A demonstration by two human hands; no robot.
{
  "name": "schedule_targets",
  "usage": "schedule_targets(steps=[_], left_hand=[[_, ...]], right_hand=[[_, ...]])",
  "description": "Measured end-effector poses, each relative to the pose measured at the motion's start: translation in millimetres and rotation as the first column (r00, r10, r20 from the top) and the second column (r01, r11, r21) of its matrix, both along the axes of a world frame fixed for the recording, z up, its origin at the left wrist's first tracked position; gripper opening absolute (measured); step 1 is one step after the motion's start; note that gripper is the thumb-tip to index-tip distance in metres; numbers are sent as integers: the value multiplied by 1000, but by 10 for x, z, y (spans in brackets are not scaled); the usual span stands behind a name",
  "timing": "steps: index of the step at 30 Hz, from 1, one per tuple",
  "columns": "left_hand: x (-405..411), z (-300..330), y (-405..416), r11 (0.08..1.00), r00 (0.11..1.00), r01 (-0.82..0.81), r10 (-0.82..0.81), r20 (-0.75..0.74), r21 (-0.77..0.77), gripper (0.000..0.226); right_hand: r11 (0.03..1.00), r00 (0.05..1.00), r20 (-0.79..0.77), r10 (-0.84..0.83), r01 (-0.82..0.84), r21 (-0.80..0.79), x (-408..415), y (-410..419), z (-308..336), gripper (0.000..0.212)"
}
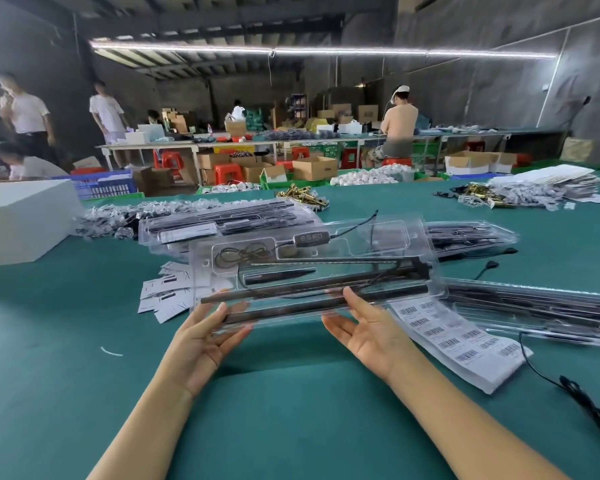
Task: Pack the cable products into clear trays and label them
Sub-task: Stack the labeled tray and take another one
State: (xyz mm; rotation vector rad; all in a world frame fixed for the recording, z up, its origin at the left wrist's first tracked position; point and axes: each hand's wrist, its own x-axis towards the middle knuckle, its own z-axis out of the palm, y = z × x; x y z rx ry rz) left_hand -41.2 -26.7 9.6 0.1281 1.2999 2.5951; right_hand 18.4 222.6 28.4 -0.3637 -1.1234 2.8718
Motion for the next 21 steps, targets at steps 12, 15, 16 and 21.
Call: schedule_targets(steps=[12,15,16,21], left_hand=[[-15,159,-278,981,973,-177,163,162,80,22],[-34,159,-268,944,966,-248,226,122,216,40],[-28,163,-237,931,971,-237,220,93,276,34],[71,156,148,959,992,-121,125,0,255,51]], right_hand=[[987,990,-3,-140,139,-85,78,226,88,35],[989,997,-73,-36,25,-146,91,197,104,30],[985,995,-100,-3,-14,-172,98,171,110,29],[954,963,-253,90,-156,-255,153,-52,105,45]])
